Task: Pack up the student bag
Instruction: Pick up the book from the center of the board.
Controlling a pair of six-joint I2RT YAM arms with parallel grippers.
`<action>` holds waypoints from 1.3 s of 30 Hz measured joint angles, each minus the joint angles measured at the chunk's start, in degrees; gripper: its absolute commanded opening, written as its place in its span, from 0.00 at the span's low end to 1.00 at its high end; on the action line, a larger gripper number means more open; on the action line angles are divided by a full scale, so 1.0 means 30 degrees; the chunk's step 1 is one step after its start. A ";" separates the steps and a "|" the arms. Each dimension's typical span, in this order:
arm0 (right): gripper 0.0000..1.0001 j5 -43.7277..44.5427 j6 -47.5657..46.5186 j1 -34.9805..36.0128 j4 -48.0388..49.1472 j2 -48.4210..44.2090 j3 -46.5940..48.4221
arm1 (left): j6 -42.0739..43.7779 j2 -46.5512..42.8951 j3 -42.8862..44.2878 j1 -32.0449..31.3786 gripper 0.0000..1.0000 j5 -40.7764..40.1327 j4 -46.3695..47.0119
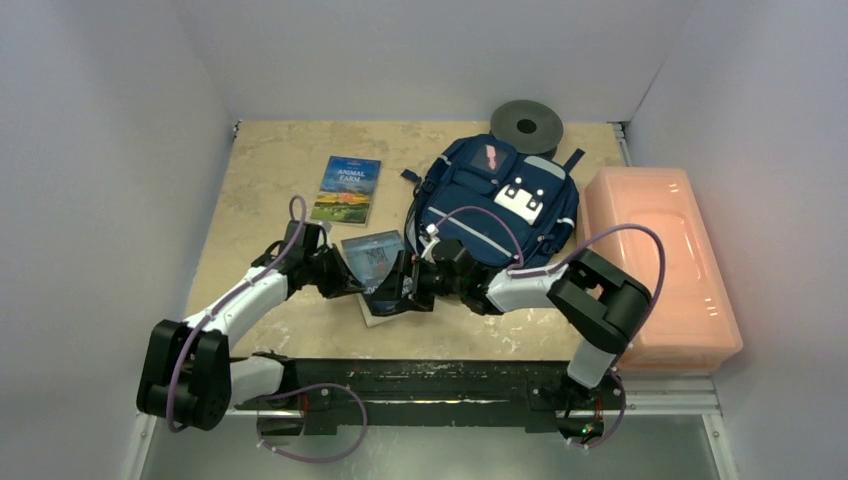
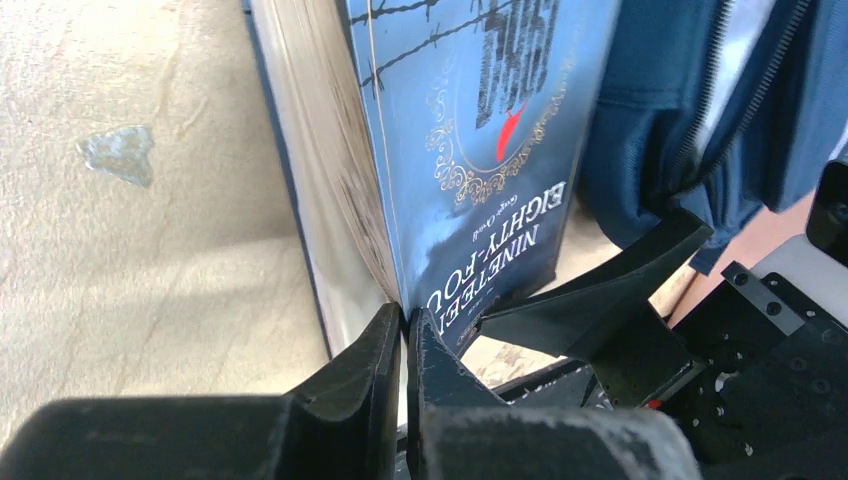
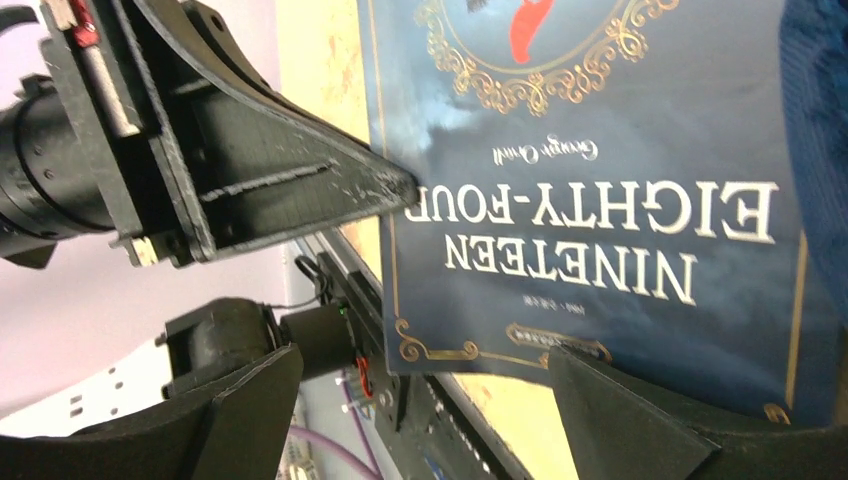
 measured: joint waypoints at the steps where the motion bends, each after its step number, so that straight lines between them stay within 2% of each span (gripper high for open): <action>1: 0.99 0.0007 -0.0262 -0.0073 -0.0517 -0.0503 -0.0146 | 0.0138 -0.0335 0.0000 -0.0044 0.00 -0.0036 -0.0117; 9: 0.99 0.0131 -0.1982 -0.1821 -0.4226 -0.5996 -0.2193 | 0.0794 -0.4677 0.0648 0.0415 0.00 0.0729 -0.1574; 13: 0.99 0.0022 -0.1967 -0.2761 -0.3796 -0.7439 -0.3577 | 0.0619 -0.6084 0.0648 0.0882 0.00 0.1428 -0.2084; 21: 0.99 -0.0408 0.0066 -0.2506 -0.0036 -0.4102 -0.4881 | -0.0984 -0.7577 0.0051 0.0882 0.00 0.3089 -0.1406; 28: 0.98 -0.0590 0.3184 -0.1945 0.5464 -0.1778 -0.5253 | -0.1974 -0.9180 0.0036 0.0882 0.00 0.3694 -0.1341; 30: 0.92 -0.0648 0.4138 -0.1778 0.7257 -0.0954 -0.5253 | -0.2171 -0.9398 0.0036 0.0882 0.00 0.3774 -0.1341; 34: 0.66 -0.1115 0.6047 -0.1464 1.0455 0.0357 -0.5209 | -0.2572 -0.9719 0.0000 0.0882 0.00 0.3985 -0.1260; 39: 0.25 -0.1209 0.7635 -0.0918 1.1956 0.1129 -0.5217 | -0.2783 -1.0790 -0.0306 0.1093 0.00 0.3876 -0.0823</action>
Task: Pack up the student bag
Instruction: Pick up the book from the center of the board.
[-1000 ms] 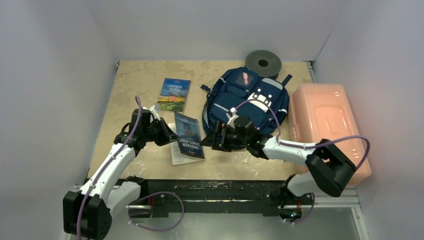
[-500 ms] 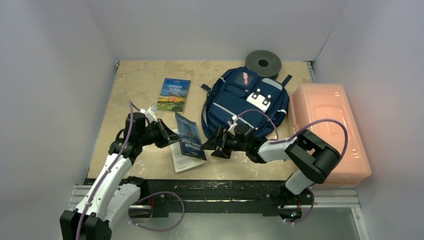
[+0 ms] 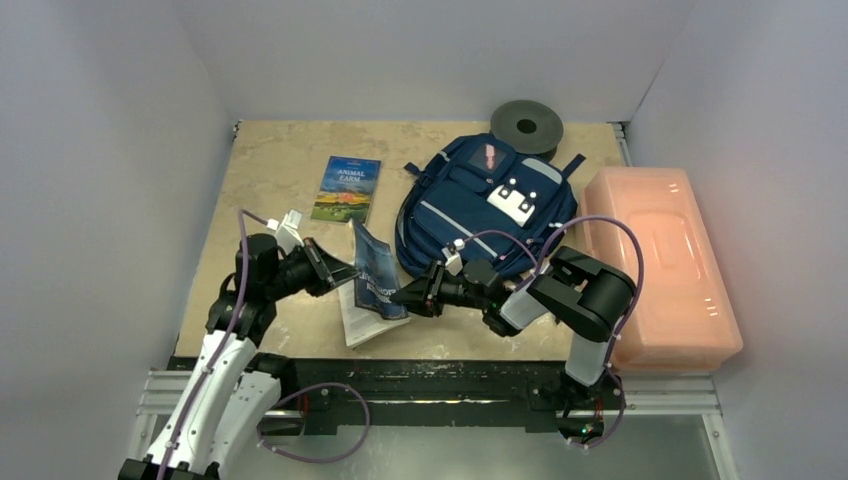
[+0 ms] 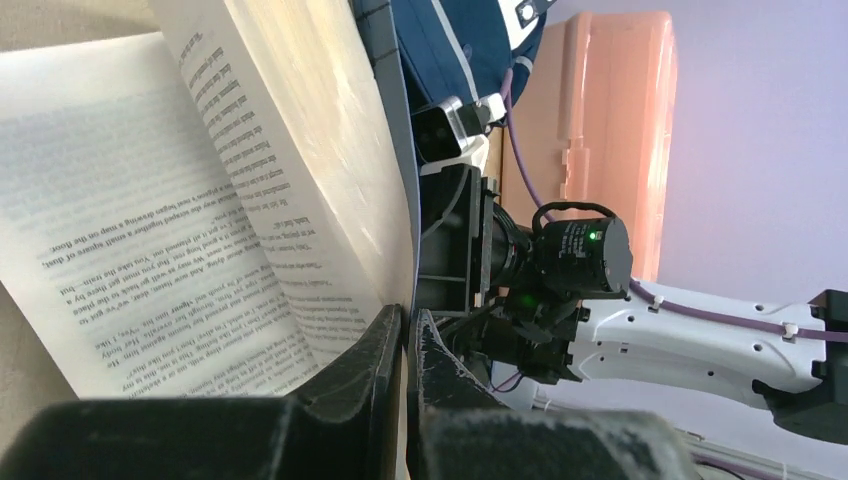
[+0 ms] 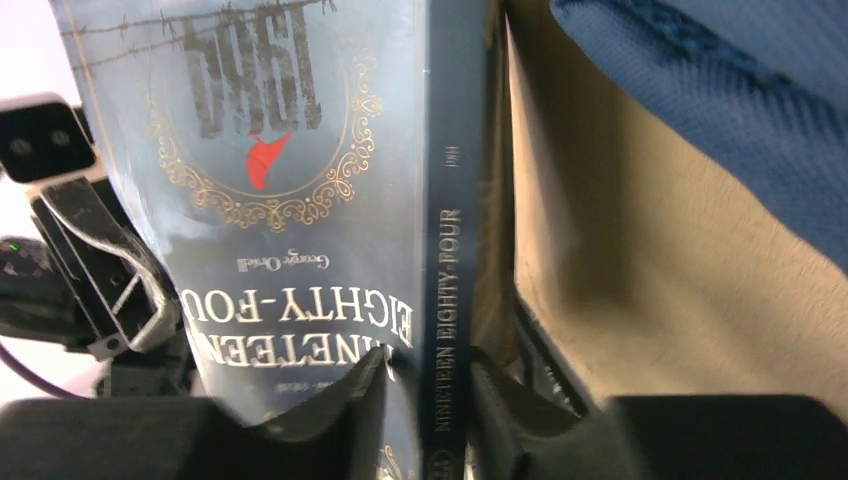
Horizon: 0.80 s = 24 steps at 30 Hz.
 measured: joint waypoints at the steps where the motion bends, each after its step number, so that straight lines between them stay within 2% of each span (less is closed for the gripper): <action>1: 0.14 -0.0007 0.0291 0.0080 0.0153 0.0015 -0.0066 | 0.0007 -0.0437 -0.0073 0.0022 0.00 -0.0160 0.0000; 2: 0.04 -0.0015 0.0488 0.0124 0.0277 0.0015 -0.0146 | 0.0022 -0.0517 -0.0102 0.0036 0.03 -0.0197 -0.0015; 3: 0.00 0.0000 0.0838 0.0160 0.0444 -0.0044 -0.0255 | 0.0080 -0.0831 -0.0204 0.0029 0.17 -0.0350 -0.0168; 6: 0.00 0.0066 0.1188 0.0175 0.0182 -0.0605 -0.0466 | 0.0474 -0.1625 -0.0350 0.0036 0.64 -0.0969 -0.0998; 7: 0.00 0.0095 0.1239 0.0182 -0.0160 -0.0991 -0.0488 | 0.0838 -0.1880 -0.0262 0.0022 0.82 -0.1479 -0.1698; 8: 0.00 0.0117 0.1195 0.0182 -0.0510 -0.1428 -0.0481 | 0.1144 -0.2157 -0.0029 -0.0015 0.90 -0.2142 -0.2688; 12: 0.00 0.0102 -0.0816 0.0335 -0.6229 -0.5209 0.1698 | 0.2907 -0.3665 0.2616 -0.0262 0.96 -0.6951 -0.7956; 15: 0.00 0.1384 -0.4182 0.0554 -1.2801 -0.7264 0.6135 | 0.3351 -0.4546 0.5901 -0.0277 0.98 -0.9763 -0.9814; 17: 0.00 0.2674 -0.6105 0.0430 -1.5242 -0.7730 0.8626 | 0.3016 -0.4685 0.7315 -0.0270 0.98 -1.0222 -0.9872; 19: 0.00 0.3949 -0.7475 0.0022 -1.6247 -0.7839 1.0608 | 0.2098 -0.4794 0.7475 -0.0277 0.97 -0.9573 -0.8998; 21: 0.00 0.5275 -0.8298 -0.0532 -1.5883 -0.7861 1.1591 | 0.0372 -0.5056 0.5865 -0.0277 0.97 -0.7825 -0.6280; 24: 0.00 0.7293 -0.8510 -0.0918 -1.4535 -0.7934 1.1446 | -0.2455 -0.4889 0.2404 -0.0277 1.00 -0.5355 -0.0947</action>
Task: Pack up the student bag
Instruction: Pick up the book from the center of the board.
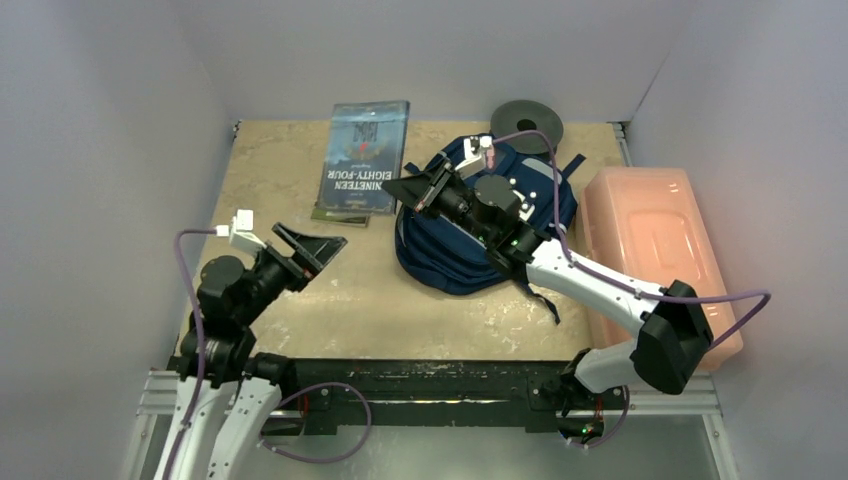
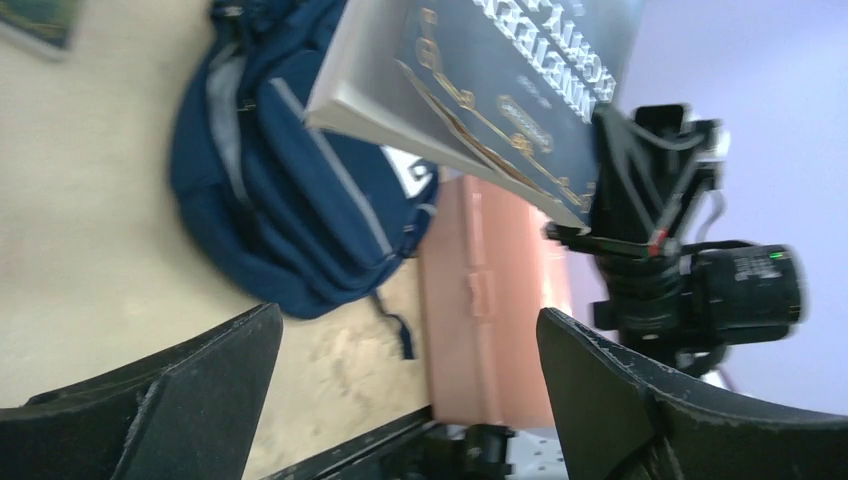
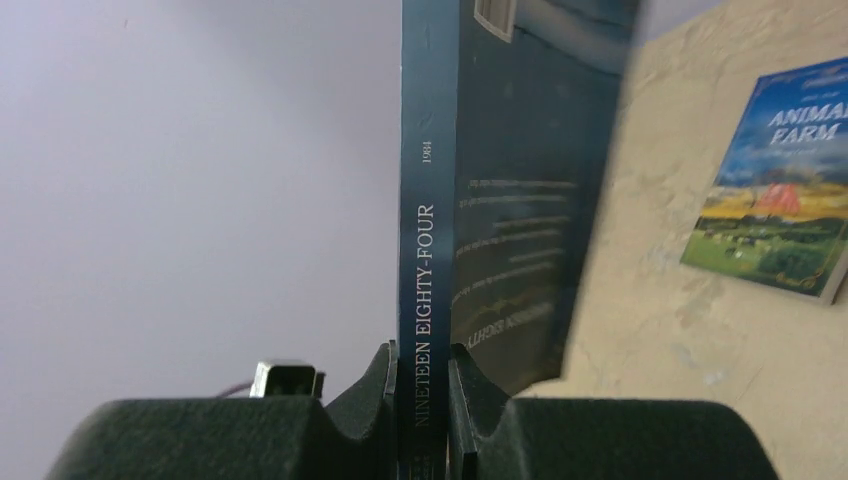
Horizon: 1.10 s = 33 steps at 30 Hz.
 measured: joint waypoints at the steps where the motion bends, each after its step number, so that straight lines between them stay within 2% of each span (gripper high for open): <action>1: 0.00 0.0627 0.0197 -0.0058 0.0568 0.0073 -0.0226 | -0.0780 0.0291 -0.0838 0.0000 1.00 0.0546 0.1829; 5: 0.00 0.2040 0.1486 -0.0117 0.1698 0.0889 -0.0831 | -0.2601 0.1523 -0.1865 -0.0226 1.00 0.1537 0.7832; 10: 0.00 0.2463 0.3315 0.0022 0.2732 0.1625 -0.1443 | -0.4925 0.2506 -0.2936 -0.0663 1.00 0.1362 1.3908; 15: 0.00 0.2441 0.4998 0.0124 0.4044 0.1800 -0.1421 | -0.7868 0.6215 -0.3818 -0.1217 1.00 0.1836 1.8367; 18: 0.00 0.2419 0.5778 0.0007 0.4794 0.2273 -0.1304 | -0.8706 0.7803 -0.3985 -0.1923 1.00 0.1865 1.8935; 24: 0.00 0.2353 0.6936 0.0335 0.5056 0.2623 -0.1173 | -0.8612 0.6870 -0.4182 -0.3315 0.99 0.0204 1.9118; 27: 0.00 0.2426 0.7584 0.0758 0.5071 0.2594 -0.1217 | -0.8386 0.7395 -0.4175 -0.3716 0.93 -0.1224 1.9955; 33: 0.00 0.4182 0.8182 0.1515 0.5472 0.1960 -0.2193 | -0.8612 0.8925 -0.5523 -0.5406 0.67 -0.6207 2.2454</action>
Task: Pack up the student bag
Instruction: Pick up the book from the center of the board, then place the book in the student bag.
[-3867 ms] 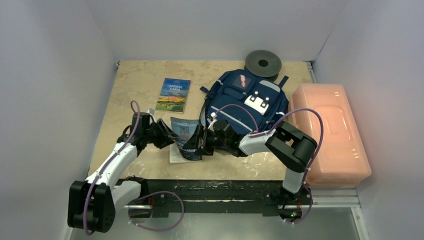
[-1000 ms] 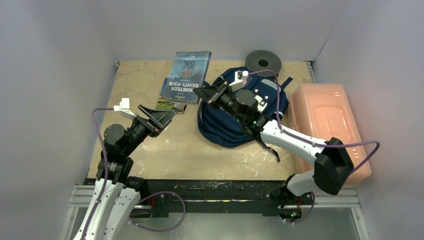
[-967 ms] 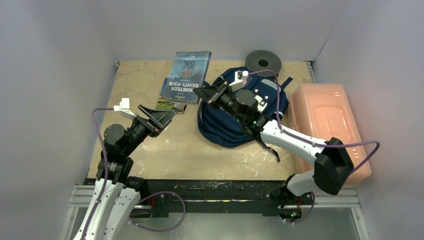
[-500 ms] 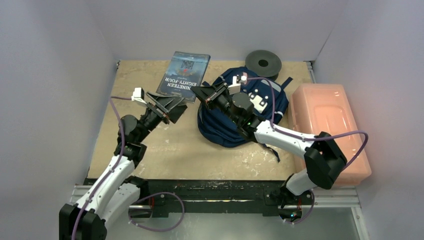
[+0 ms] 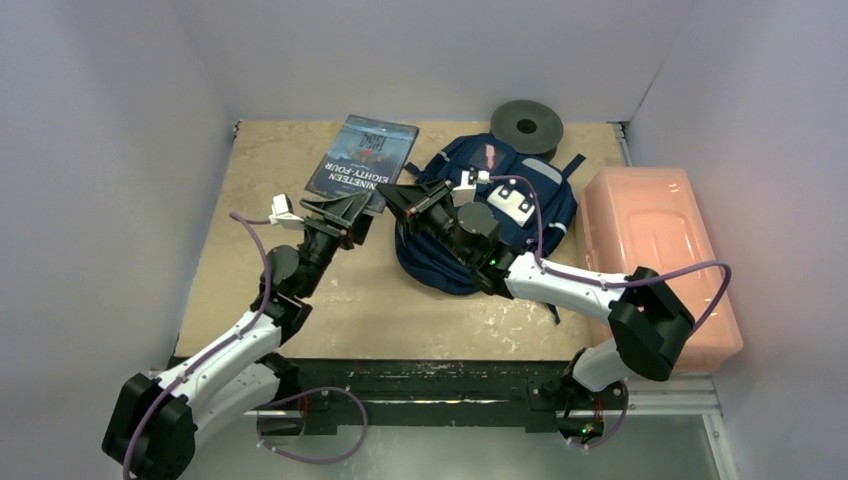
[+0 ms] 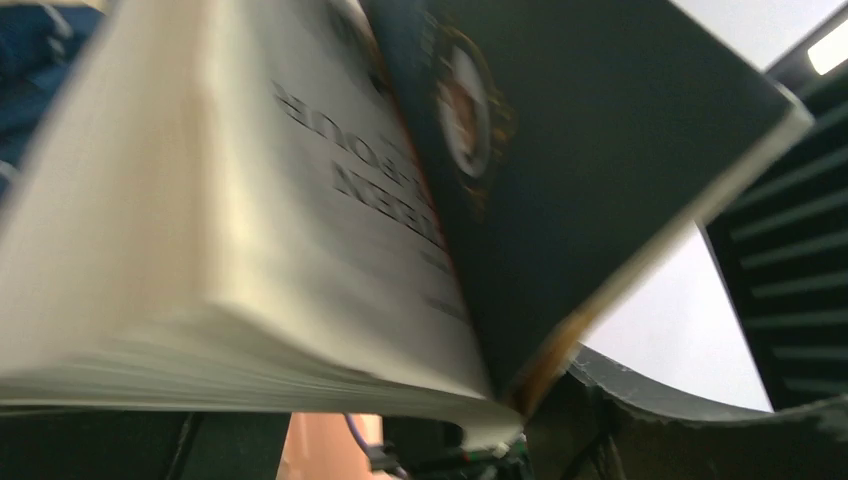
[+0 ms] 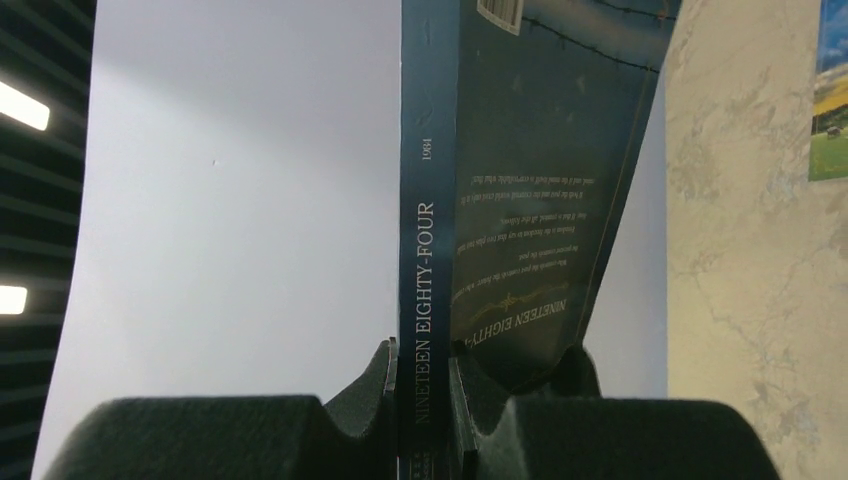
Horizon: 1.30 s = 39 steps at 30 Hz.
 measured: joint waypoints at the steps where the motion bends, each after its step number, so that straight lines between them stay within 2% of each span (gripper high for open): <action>1: 0.00 0.0248 0.0080 0.0124 0.0044 -0.0131 -0.0219 | 0.0015 0.0131 -0.0415 -0.0233 0.66 -0.0933 0.0386; 4: 0.00 0.0736 0.0255 0.0415 0.0000 -0.0415 -0.0896 | 0.0240 0.0182 -0.1049 -0.0663 0.50 -0.3118 0.1144; 8: 0.01 0.1195 0.0532 0.0641 -0.0153 -0.1035 -0.1545 | 0.0758 0.0109 -0.1275 -0.0969 0.36 -0.5399 0.1800; 9: 0.07 0.1253 0.0532 0.0678 -0.0168 -0.1188 -0.1639 | 0.0874 0.0117 -0.1311 -0.1093 0.32 -0.5763 0.2055; 11: 0.32 0.1399 0.0532 0.0758 -0.0219 -0.1508 -0.1872 | 0.1107 0.0211 -0.1341 -0.1326 0.18 -0.6084 0.2586; 13: 0.64 0.1530 0.0437 0.0780 -0.0663 -0.1778 -0.1989 | 0.1188 0.0474 -0.1435 -0.1435 0.05 -0.6164 0.3126; 15: 0.95 0.1486 -0.0007 0.0765 -0.1690 -0.2273 -0.1996 | 0.1596 0.0750 -0.1683 -0.1464 0.01 -0.6178 0.3461; 16: 0.98 0.1399 -0.0692 0.0772 -0.2616 -0.2856 -0.1996 | 0.1807 0.0780 -0.1858 -0.1428 0.00 -0.6273 0.3381; 18: 0.99 0.1545 -0.3140 0.0794 -0.5428 -0.4670 -0.1989 | 0.2499 0.0204 -0.2200 -0.1384 0.00 -0.6608 0.1938; 20: 0.99 0.1851 -0.6586 0.0838 -0.7759 -0.6623 -0.2011 | 0.3351 -0.1282 -0.2455 -0.1224 0.00 -0.6936 -0.1056; 24: 0.99 0.2018 -1.5599 0.0714 -1.1803 -0.8728 -0.1596 | 0.7286 -0.6703 -0.2157 -0.0714 0.00 -0.7810 -0.9573; 26: 0.95 0.2710 -1.9679 0.0714 -1.4746 -0.7723 -0.0342 | 0.9143 -0.8313 -0.0590 -0.0576 0.00 -0.8342 -1.4171; 28: 0.89 0.3716 -2.2862 0.0831 -1.6852 -0.5909 0.0860 | 1.1030 -0.8546 0.2645 -0.0546 0.00 -0.8779 -1.9416; 31: 0.79 0.5151 -2.6695 0.1173 -1.9220 -0.3366 0.1137 | 1.2648 -0.7912 0.6674 -0.0532 0.00 -0.9151 -2.4137; 34: 0.78 0.5756 -2.9988 0.1508 -2.1434 -0.2193 0.1115 | 1.3741 -0.8116 0.8320 -0.0532 0.00 -0.8837 -2.6454; 39: 0.76 0.5829 -3.3230 0.2091 -2.1952 -0.1668 0.1115 | 1.4127 -0.8444 0.7970 -0.0532 0.00 -0.7184 -2.9317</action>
